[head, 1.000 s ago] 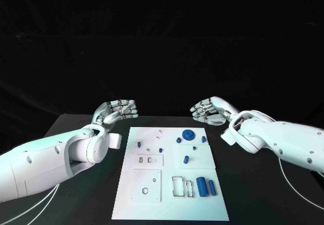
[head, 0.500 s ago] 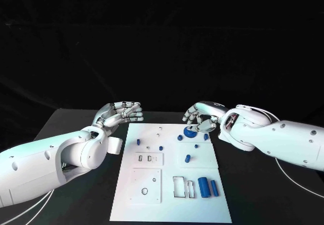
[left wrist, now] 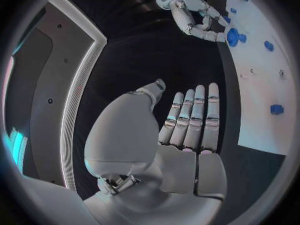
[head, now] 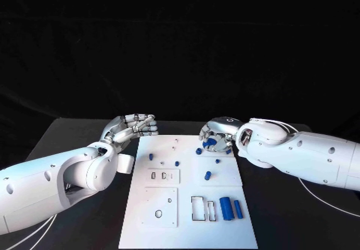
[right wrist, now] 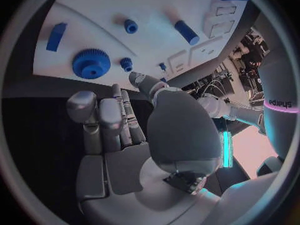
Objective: Assemble the parts on the task board
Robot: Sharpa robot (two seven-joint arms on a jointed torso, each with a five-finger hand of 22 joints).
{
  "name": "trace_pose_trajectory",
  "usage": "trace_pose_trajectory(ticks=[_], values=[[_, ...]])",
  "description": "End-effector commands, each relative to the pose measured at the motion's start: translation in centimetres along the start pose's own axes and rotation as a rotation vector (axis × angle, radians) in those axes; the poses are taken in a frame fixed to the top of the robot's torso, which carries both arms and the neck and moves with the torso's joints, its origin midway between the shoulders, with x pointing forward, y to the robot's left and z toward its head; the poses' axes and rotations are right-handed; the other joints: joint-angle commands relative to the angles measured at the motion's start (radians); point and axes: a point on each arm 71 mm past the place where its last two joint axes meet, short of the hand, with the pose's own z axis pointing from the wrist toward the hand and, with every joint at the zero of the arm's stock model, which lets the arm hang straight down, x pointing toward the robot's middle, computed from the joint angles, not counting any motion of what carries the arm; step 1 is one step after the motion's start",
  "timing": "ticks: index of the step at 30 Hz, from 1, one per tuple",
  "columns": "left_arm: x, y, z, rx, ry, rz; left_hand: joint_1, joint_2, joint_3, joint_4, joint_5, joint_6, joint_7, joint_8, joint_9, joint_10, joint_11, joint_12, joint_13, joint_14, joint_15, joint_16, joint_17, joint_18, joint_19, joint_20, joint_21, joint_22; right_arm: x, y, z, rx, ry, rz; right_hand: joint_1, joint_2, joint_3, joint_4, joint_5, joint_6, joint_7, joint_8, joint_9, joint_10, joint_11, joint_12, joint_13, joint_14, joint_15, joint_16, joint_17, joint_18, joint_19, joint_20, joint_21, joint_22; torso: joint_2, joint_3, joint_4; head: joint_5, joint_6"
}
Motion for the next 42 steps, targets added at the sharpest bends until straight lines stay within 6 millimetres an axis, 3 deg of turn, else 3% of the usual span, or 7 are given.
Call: trace_pose_trajectory(ticks=[1, 10, 33, 37, 40, 41, 42], values=[[0.4, -0.2, 0.0, 0.008, 0.022, -0.009, -0.003, -0.003, 0.001, 0.004, 0.005, 0.006, 0.044, 0.002, -0.001, 0.008, 0.002, -0.004, 0.000, 0.004, -0.001, 0.006, 0.001, 0.013, 0.007, -0.001, 0.007, 0.001, 0.5, 0.1, 0.2, 0.015, 0.039, -0.050, 0.005, -0.002, 0.000, 0.004, -0.004, -0.003, -0.003, 0.004, 0.001, -0.009, 0.001, 0.006, 0.001, -0.001, 0.000, -0.003, -0.004, -0.012, -0.010, 0.000, -0.005, -0.007, 0.008, -0.0012, 0.0053, -0.003, 0.000], [0.7, -0.2, -0.1, -0.008, 0.023, -0.029, -0.006, -0.005, 0.001, 0.004, 0.005, 0.004, 0.047, 0.000, -0.002, 0.007, 0.004, -0.006, -0.001, 0.003, 0.000, 0.006, 0.002, 0.012, 0.006, -0.001, 0.007, 0.001, 1.3, 0.5, 0.5, 0.007, 0.059, -0.047, 0.006, 0.001, 0.003, 0.008, -0.005, 0.000, -0.005, 0.009, 0.006, -0.021, 0.002, 0.015, 0.001, 0.009, 0.001, 0.044, 0.050, -0.021, 0.012, 0.002, 0.036, 0.055, 0.015, -0.0030, 0.0152, -0.005, -0.004], [0.6, -0.2, -0.2, -0.019, 0.025, -0.036, -0.008, -0.005, 0.001, 0.005, 0.005, 0.003, 0.048, -0.001, -0.003, 0.006, 0.005, -0.008, -0.001, 0.002, 0.000, 0.006, 0.002, 0.012, 0.006, -0.001, 0.007, 0.001, 1.6, 0.7, 1.1, 0.007, 0.064, -0.043, 0.005, 0.023, 0.022, 0.026, -0.010, 0.024, -0.012, 0.032, 0.023, -0.016, -0.001, 0.054, 0.006, 0.026, 0.000, 0.125, 0.133, -0.038, 0.054, 0.003, 0.115, 0.170, 0.027, -0.0039, 0.0161, -0.001, -0.005], [0.6, -0.2, -0.2, -0.019, 0.025, -0.036, -0.009, -0.004, 0.002, 0.006, 0.005, 0.003, 0.048, -0.001, -0.003, 0.006, 0.005, -0.008, -0.001, 0.002, 0.001, 0.006, 0.002, 0.012, 0.006, -0.001, 0.007, 0.000, 1.8, 0.7, 1.1, 0.007, 0.068, -0.042, 0.011, 0.034, 0.031, 0.029, -0.012, 0.049, -0.021, 0.053, 0.038, -0.001, -0.008, 0.072, 0.009, 0.026, -0.005, 0.139, 0.145, -0.043, 0.068, 0.000, 0.140, 0.206, 0.028, -0.0043, 0.0175, 0.000, -0.009], [0.6, -0.2, -0.2, -0.019, 0.023, -0.036, -0.010, -0.003, 0.002, 0.006, 0.005, 0.003, 0.049, -0.002, -0.003, 0.006, 0.005, -0.009, -0.001, 0.002, 0.001, 0.006, 0.002, 0.012, 0.006, -0.001, 0.007, 0.000, 1.8, 0.7, 1.1, 0.007, 0.067, -0.041, 0.021, 0.049, 0.039, 0.027, -0.012, 0.074, -0.030, 0.078, 0.058, 0.008, -0.014, 0.083, 0.011, 0.024, -0.010, 0.145, 0.147, -0.043, 0.069, -0.004, 0.146, 0.216, 0.029, -0.0047, 0.0184, 0.010, -0.015], [0.6, -0.2, -0.2, -0.019, 0.023, -0.036, -0.010, -0.003, 0.002, 0.006, 0.005, 0.003, 0.049, -0.002, -0.003, 0.006, 0.005, -0.009, -0.001, 0.002, 0.001, 0.006, 0.002, 0.012, 0.006, -0.001, 0.007, 0.000, 1.8, 0.7, 1.1, 0.008, 0.064, -0.041, 0.025, 0.056, 0.042, 0.027, -0.021, 0.079, -0.033, 0.086, 0.065, 0.016, -0.017, 0.090, 0.012, 0.024, -0.012, 0.148, 0.150, -0.045, 0.071, -0.005, 0.151, 0.223, 0.030, -0.0048, 0.0184, 0.010, -0.015], [0.6, -0.2, -0.2, -0.019, 0.022, -0.036, -0.010, -0.003, 0.002, 0.006, 0.005, 0.003, 0.049, -0.002, -0.003, 0.006, 0.005, -0.009, -0.001, 0.002, 0.001, 0.006, 0.002, 0.012, 0.006, -0.001, 0.007, 0.000, 1.8, 0.7, 1.1, 0.009, 0.058, -0.040, 0.033, 0.069, 0.050, 0.024, -0.059, 0.086, -0.038, 0.099, 0.079, 0.027, -0.022, 0.099, 0.014, 0.026, -0.018, 0.155, 0.157, -0.046, 0.075, -0.009, 0.159, 0.236, 0.030, -0.0049, 0.0186, 0.010, -0.016]])
